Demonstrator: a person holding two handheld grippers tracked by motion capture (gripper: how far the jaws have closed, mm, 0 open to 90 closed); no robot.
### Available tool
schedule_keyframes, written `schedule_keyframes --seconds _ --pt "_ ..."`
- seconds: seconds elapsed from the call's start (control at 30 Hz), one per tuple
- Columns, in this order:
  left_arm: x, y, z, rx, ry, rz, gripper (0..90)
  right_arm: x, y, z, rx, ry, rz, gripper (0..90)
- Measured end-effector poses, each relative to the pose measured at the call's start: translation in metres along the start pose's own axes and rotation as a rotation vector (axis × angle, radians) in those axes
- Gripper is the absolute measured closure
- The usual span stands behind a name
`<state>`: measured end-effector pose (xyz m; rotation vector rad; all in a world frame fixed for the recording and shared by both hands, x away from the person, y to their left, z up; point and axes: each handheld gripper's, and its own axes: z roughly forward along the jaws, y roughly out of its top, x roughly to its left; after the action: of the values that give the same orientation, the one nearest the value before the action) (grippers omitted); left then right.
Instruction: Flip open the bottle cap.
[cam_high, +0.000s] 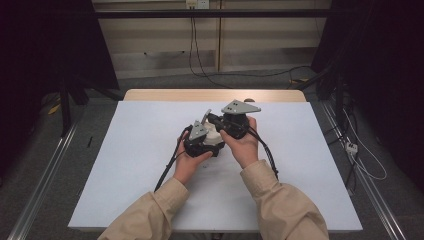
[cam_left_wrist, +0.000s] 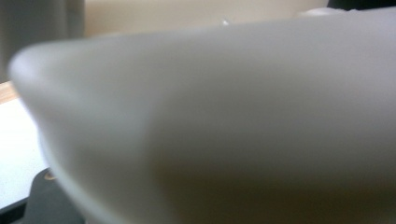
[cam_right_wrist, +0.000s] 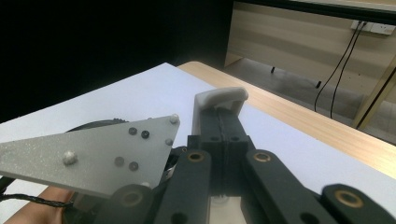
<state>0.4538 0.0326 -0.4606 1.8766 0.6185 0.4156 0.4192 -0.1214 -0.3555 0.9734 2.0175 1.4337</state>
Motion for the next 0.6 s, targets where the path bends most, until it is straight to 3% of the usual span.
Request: schedule_keyframes --seconds 0.6 --pt "0.0015 0.0003 -0.0003 0.005 0.000 0.014 18.5 0.0019 0.0066 0.0095 0.008 0.008 -0.008 90.0"
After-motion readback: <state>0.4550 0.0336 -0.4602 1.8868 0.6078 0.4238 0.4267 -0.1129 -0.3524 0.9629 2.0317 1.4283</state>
